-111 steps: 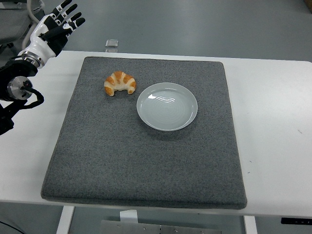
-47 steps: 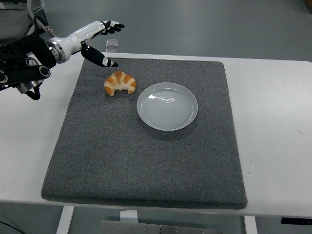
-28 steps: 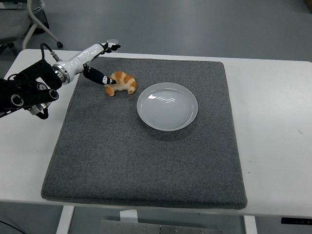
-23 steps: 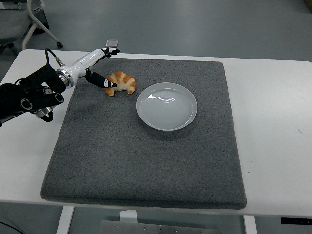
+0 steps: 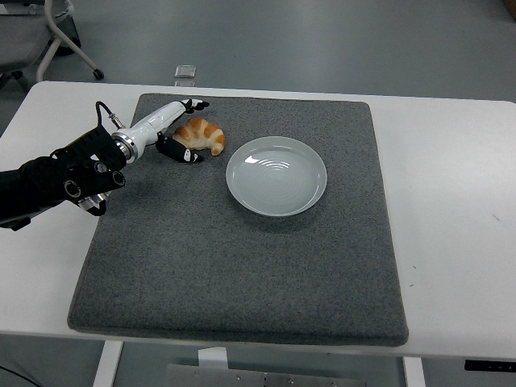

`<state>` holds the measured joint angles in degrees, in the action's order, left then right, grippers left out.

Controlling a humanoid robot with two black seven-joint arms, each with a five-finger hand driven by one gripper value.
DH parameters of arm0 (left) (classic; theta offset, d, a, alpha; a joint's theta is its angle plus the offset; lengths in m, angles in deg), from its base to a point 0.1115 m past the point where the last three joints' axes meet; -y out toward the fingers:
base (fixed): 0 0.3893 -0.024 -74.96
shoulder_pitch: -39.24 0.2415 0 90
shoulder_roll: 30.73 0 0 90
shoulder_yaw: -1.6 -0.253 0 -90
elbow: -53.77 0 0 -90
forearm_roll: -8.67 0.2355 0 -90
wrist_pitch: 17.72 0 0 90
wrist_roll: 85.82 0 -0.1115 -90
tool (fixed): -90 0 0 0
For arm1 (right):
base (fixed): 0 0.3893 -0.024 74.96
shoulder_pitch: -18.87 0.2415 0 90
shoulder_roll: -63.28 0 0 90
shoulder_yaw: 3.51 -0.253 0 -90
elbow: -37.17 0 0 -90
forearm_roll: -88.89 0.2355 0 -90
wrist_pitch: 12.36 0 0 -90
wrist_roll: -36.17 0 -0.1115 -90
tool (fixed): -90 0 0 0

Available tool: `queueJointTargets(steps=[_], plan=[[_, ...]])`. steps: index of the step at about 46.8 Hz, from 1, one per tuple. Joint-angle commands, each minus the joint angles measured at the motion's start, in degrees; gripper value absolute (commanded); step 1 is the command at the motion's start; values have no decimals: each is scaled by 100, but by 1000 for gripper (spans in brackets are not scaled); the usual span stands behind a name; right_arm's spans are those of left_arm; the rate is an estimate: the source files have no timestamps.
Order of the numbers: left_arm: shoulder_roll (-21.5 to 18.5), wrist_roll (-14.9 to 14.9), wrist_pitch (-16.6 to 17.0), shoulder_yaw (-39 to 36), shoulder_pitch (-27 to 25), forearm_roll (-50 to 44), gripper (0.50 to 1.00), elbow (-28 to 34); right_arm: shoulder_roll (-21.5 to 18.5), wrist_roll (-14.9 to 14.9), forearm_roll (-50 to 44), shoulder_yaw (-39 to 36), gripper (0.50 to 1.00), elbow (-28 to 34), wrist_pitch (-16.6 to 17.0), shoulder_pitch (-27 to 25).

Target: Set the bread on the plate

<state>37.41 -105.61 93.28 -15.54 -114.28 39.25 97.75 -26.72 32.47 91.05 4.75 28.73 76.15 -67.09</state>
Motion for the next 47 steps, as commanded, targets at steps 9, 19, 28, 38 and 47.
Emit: queueJointTargets(steps=[9,19,28,38,47], plan=[[138,-8,-35,123,33,-70,975,-161,0,1,-6,0,930,0,0,-8],[147,-8,-254,237,112,-87,881,-284,0,1,-6,0,930,0,0,-8],[138,-8,-1071,702,200,-96,686,-468,0,1,-6,0,930,0,0,-8],[138,-8,-1133,756,305,-35,549,-627,0,1,-6,0,930,0,0,-8],[138,-16,-1116,738,305,9,500,-627,0,1,3,0,930,0,0,-8]])
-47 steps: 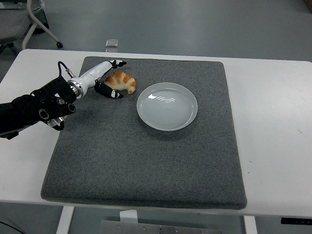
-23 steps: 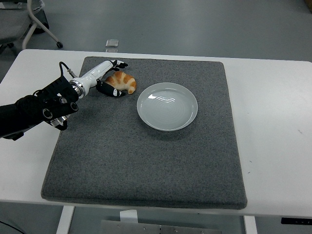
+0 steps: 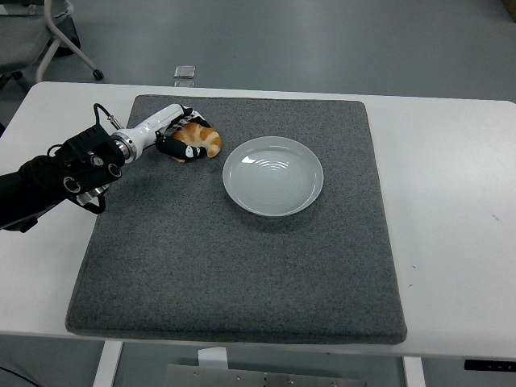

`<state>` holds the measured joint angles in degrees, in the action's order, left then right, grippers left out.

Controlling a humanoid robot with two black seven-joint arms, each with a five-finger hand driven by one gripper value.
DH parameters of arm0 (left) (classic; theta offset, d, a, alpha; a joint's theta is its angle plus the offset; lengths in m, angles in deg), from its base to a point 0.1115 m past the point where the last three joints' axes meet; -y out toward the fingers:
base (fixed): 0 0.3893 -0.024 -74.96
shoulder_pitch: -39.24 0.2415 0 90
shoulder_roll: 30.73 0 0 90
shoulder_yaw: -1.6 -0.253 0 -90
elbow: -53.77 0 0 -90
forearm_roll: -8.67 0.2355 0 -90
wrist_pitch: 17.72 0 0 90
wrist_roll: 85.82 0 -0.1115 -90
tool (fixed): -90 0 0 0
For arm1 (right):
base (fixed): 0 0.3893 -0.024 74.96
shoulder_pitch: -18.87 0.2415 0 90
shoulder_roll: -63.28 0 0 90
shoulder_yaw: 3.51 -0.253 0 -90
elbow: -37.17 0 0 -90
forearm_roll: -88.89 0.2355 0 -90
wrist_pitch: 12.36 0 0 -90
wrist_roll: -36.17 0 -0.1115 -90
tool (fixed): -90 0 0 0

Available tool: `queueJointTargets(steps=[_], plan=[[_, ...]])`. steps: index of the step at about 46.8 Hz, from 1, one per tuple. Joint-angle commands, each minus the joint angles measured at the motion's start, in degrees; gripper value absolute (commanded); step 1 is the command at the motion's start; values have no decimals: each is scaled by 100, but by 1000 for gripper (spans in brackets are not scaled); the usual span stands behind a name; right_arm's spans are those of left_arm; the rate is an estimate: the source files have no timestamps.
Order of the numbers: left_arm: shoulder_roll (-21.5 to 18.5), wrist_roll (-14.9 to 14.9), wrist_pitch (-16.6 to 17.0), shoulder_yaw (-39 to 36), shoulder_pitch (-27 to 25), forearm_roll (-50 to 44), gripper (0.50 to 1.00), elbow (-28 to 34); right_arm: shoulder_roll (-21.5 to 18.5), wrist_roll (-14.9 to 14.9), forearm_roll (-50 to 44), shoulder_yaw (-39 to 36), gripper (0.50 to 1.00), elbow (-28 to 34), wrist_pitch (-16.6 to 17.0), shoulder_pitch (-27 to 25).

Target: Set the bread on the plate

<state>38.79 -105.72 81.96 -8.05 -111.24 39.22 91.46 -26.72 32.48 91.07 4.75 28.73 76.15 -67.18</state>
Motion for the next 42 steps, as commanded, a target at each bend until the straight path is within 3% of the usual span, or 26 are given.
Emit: queueJointTargets(steps=[1,34,42], plan=[[0,-5,25,-11,-7,12,500,-7,0,0,2,0,930,0,0,0],[-70,-137,192,-29,-245,21,500,55,0,0,2,-9,930,0,0,0],[-342,-128,192,-20,-543,21,500,90,0,0,2,-9,930,0,0,9]])
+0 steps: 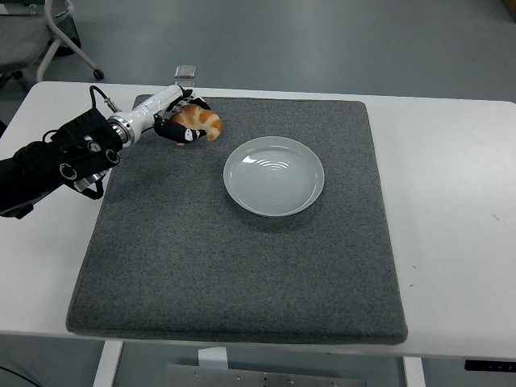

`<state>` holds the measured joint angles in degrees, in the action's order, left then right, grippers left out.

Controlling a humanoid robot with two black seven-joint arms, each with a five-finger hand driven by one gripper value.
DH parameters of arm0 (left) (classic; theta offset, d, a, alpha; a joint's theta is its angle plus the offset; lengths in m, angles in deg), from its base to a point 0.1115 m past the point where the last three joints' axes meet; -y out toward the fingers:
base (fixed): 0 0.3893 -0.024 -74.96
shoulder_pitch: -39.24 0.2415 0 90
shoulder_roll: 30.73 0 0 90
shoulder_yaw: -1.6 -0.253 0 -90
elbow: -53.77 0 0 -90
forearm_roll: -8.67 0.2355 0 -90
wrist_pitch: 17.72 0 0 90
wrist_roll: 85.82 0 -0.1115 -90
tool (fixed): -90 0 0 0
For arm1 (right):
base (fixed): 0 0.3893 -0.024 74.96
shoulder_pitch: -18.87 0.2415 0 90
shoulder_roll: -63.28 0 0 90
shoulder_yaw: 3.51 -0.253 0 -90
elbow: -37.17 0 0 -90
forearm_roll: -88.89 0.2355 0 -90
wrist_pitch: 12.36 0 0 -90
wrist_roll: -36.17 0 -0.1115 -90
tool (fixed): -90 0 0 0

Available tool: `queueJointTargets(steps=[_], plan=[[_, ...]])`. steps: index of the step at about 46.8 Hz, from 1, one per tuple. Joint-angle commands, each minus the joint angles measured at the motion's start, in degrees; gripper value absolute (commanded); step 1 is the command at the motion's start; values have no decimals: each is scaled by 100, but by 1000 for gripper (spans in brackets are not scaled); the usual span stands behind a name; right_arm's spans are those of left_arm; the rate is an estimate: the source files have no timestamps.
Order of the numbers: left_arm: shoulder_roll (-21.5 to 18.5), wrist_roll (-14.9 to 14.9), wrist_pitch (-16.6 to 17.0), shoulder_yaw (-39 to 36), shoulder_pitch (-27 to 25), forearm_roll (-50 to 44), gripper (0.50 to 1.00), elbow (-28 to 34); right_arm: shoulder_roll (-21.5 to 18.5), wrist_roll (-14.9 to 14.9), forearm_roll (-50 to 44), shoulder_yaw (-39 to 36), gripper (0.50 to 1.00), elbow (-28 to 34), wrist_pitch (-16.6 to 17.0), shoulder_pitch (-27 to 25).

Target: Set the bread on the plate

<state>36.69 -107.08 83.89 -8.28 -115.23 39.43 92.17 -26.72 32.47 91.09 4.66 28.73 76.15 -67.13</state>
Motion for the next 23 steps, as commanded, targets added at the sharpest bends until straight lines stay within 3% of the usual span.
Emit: queueJointTargets(steps=[1,17,23], plan=[[-194,8,-9,3,-223,-1,500,27,0,1,0,0,930,0,0,-4],[-1117,17,-220,-41,-1181,8,500,431,0,1,0,0,930,0,0,22],[-1223,17,-282,-41,-1453,17,500,739,0,1,0,0,930,0,0,22]])
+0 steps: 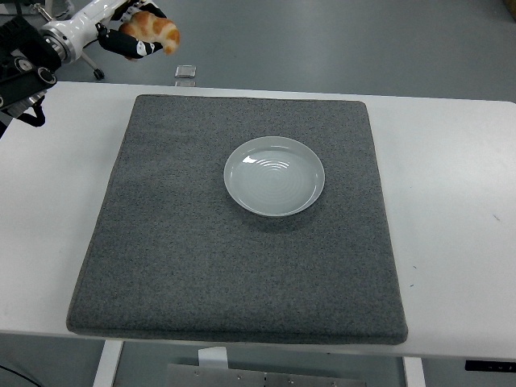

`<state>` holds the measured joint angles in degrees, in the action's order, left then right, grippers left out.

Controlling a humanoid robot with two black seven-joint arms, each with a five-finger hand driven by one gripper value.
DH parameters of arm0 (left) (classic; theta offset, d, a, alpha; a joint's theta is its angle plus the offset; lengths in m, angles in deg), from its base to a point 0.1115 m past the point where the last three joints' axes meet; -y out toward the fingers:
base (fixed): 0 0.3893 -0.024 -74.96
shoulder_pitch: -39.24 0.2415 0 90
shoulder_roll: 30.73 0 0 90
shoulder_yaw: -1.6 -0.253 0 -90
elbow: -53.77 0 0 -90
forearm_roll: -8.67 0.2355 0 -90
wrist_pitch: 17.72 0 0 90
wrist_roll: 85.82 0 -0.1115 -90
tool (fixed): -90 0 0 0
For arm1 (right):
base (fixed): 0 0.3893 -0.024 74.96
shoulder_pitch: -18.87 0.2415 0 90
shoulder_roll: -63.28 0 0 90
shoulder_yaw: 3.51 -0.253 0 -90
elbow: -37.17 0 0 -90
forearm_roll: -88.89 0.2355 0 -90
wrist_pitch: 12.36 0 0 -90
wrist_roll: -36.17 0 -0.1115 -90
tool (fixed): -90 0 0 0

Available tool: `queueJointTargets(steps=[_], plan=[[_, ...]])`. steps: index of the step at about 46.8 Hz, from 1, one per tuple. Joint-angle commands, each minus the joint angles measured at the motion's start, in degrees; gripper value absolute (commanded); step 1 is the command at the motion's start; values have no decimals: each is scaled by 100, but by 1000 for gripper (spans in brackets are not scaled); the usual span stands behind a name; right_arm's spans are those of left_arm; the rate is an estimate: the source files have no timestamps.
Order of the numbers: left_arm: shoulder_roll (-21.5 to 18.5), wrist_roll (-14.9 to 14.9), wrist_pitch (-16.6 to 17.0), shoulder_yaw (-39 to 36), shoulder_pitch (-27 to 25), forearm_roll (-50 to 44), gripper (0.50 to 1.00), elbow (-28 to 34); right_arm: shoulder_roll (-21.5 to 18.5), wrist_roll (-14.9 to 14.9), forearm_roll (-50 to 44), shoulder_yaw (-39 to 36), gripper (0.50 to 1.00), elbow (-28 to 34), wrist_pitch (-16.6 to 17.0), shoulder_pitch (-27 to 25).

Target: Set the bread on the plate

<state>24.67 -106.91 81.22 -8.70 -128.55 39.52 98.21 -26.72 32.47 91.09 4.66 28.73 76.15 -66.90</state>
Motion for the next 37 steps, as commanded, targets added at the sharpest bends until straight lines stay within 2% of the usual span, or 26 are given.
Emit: queueJointTargets(steps=[1,6,11,19,27,37], plan=[[-21,0,-15,1,-157,17,500,170,0,0,0,0,930,0,0,-1],[-21,-9,-15,18,-324,175,500,486,0,0,0,0,930,0,0,-1],[-21,-9,20,18,-526,429,500,1075,0,0,0,0,930,0,0,-1],[6,-9,152,71,-667,1150,500,1770,0,0,0,0,930,0,0,-1],[286,-9,617,71,-571,1792,500,2113,0,0,0,0,930,0,0,-1],[831,-9,1057,54,-132,1933,500,2078,0,0,0,0,930,0,0,-1]])
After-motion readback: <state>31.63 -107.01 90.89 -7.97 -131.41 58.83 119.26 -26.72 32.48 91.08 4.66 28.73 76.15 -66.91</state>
